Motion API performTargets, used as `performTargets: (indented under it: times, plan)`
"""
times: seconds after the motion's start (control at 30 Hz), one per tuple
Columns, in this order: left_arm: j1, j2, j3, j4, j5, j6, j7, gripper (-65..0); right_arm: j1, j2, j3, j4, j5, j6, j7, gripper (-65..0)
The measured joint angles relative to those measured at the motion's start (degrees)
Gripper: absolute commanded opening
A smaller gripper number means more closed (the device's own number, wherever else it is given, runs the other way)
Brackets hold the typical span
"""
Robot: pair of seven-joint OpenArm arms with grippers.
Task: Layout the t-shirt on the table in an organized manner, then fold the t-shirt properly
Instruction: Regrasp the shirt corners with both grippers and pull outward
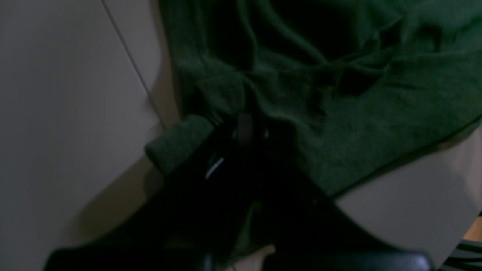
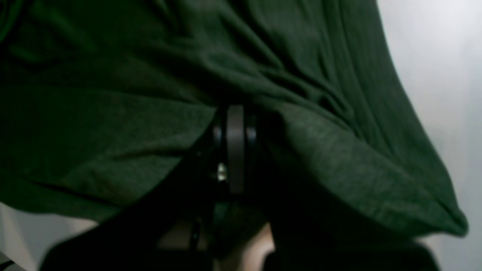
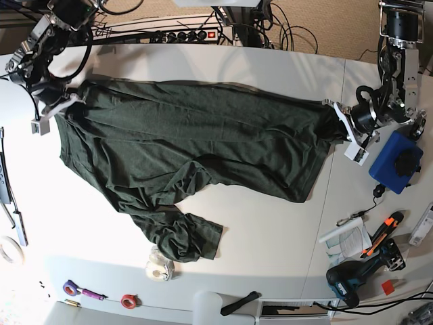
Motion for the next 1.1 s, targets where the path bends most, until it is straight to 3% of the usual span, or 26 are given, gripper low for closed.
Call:
performTargets:
  times: [0.6, 0.9, 1.1]
  plan:
    - [5.44, -0.22, -1.29, 3.21, -3.04, -0.04, 0.39, -65.0, -6.91, 1.16, 0.11, 0.72, 1.55, 0.28, 3.26, -65.0]
    - [13.11, 0.15, -8.96, 8.5, -6.05, -0.98, 5.62, -65.0, -8.15, 2.62, 2.01, 0.7, 6.62, 0.42, -2.23, -65.0]
    - [15.21, 0.15, -11.5, 8.79, -8.35, -2.08, 7.41, -65.0, -8.59, 3.85, 2.86, 0.66, 6.56, 0.44, -3.76, -65.0]
